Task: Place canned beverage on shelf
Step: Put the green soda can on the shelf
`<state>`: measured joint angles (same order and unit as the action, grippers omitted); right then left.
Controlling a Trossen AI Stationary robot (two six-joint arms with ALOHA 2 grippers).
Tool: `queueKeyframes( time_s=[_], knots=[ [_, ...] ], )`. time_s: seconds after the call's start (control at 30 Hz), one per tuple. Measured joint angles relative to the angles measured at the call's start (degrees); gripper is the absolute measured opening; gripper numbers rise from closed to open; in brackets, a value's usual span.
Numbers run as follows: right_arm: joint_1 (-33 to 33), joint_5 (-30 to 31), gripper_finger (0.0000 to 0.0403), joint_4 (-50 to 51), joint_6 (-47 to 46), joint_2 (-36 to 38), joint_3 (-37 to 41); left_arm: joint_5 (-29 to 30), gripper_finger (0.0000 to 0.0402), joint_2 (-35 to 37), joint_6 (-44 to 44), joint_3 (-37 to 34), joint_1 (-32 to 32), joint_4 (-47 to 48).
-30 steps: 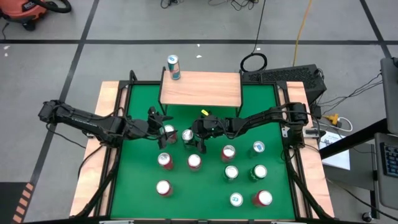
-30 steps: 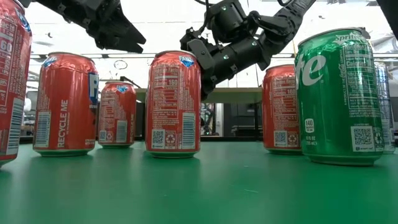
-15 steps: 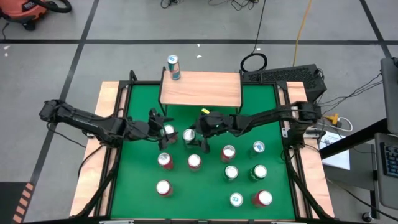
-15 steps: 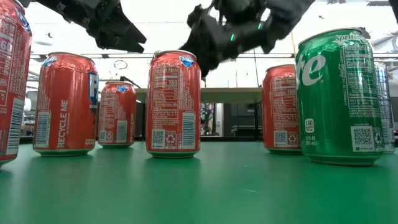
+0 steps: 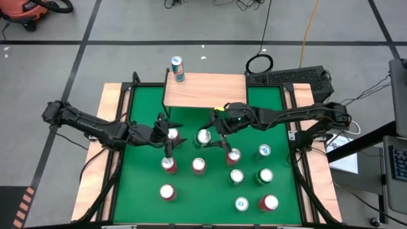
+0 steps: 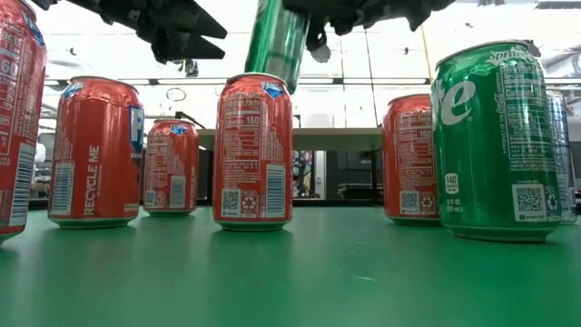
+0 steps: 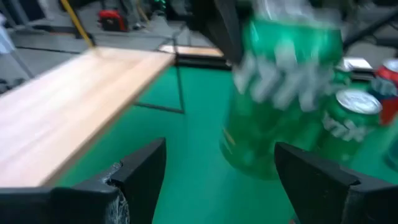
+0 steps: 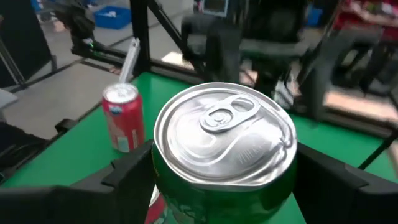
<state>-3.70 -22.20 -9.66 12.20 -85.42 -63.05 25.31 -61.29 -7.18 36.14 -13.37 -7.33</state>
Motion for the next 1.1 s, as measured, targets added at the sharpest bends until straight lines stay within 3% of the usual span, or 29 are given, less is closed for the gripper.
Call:
queueKeyframes(
  time_s=[0.47, 0.9, 1.1],
  knots=[
    [-3.37, -5.18, 0.0294, -2.51, 2.43, 1.54, -0.06, -0.6, 0.0299, -12.52, 6.08, -0.02, -0.91, -18.83],
    [-3.46, -5.11, 0.0295, -3.68, 3.48, 1.5, -0.04, 0.63, 0.038, -18.32, 6.14, -0.02, 0.92, -25.55],
    [-3.46, -5.14, 0.0295, -4.5, 2.99, 1.5, -0.05, 0.15, 0.0355, -18.26, 6.14, -0.02, 0.85, -26.93]
  ],
)
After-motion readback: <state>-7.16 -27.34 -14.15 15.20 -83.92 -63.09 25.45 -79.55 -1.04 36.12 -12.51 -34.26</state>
